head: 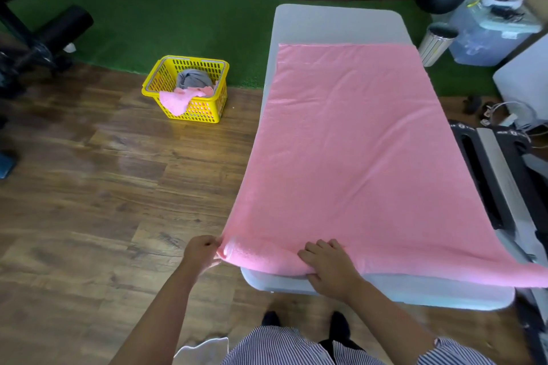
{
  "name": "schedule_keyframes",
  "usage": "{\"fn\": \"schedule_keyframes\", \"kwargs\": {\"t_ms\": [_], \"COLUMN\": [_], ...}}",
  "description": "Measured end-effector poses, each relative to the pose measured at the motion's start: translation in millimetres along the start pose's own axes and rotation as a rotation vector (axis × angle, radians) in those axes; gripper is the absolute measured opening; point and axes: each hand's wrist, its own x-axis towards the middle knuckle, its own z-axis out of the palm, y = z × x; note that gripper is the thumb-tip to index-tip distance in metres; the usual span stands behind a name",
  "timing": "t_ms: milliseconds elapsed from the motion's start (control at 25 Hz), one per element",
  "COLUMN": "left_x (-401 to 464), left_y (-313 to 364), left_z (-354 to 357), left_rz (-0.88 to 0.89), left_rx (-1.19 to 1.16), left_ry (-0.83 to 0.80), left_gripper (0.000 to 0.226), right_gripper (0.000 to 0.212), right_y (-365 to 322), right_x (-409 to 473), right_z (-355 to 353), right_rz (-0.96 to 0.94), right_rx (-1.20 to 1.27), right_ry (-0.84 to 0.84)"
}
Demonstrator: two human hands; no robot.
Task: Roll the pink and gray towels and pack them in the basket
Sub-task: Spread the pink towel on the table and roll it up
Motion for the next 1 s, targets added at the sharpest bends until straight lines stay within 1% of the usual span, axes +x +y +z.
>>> {"fn": "schedule_keyframes", "kwargs": {"t_ms": [40, 80, 160, 200, 240, 320, 360, 440, 520, 600, 680, 800, 920, 1000], "left_x": [-4.7, -9.3, -25.0, -32.0, -37.2, -45.0, -46.8, -41.9, -36.7, -33.2, -34.0, -40.8, -43.9, -42.3], "left_y": [2.0, 2.6, 2.4, 1.5, -1.1, -7.7, -11.3, -21.8, -25.9, -20.2, -12.1, -3.1, -0.5, 0.4], "left_z": [1.7, 3.2, 5.1, 5.2, 5.1, 5.5, 4.9, 3.3, 0.5, -5.4, -9.2, -5.5, 2.9, 8.9], "left_rz": [0.023, 0.079, 0.323, 0.466, 0.595, 0.754, 0.810, 0.925, 0.937, 0.870, 0.772, 0.690, 0.685, 0.679], "left_rx": [0.021, 0.047, 0.074, 0.113, 0.204, 0.499, 0.642, 0.830, 0.888, 0.867, 0.789, 0.736, 0.734, 0.760], "left_ry": [-0.014, 0.010, 0.132, 0.137, 0.066, -0.138, -0.194, -0.209, -0.202, -0.207, -0.241, -0.242, -0.188, -0.137], "left_gripper": [0.020, 0.016, 0.005, 0.006, 0.011, 0.027, 0.037, 0.054, 0.049, 0.042, 0.039, 0.021, 0.011, 0.014], "right_gripper": [0.030, 0.030, 0.030, 0.031, 0.032, 0.034, 0.034, 0.035, 0.035, 0.036, 0.041, 0.050, 0.048, 0.041], "right_y": [-0.5, -0.6, -0.7, -0.6, -0.3, 0.3, 0.9, 1.3, 0.1, 0.2, 0.8, 1.5, 5.1, 8.8], "right_x": [0.0, -0.2, -0.1, 0.8, 1.6, 1.6, 1.5, 0.9, 0.5, 0.2, -0.4, -2.6, -10.8, -18.3], "right_z": [0.0, -0.3, -0.3, -0.6, -0.8, -0.7, -0.3, -0.5, -1.4, -0.9, 0.1, -2.9, -3.1, -1.9], "right_rz": [-0.008, -0.015, -0.010, -0.005, -0.001, 0.001, 0.003, 0.012, 0.030, 0.045, 0.060, 0.088, 0.101, 0.112], "right_rx": [0.001, 0.008, 0.026, 0.031, 0.032, 0.028, 0.028, 0.050, 0.083, 0.109, 0.145, 0.215, 0.211, 0.206], "right_ry": [-0.004, -0.008, -0.016, -0.020, -0.029, -0.047, -0.048, -0.040, -0.036, -0.021, -0.018, -0.020, 0.080, 0.173]}}
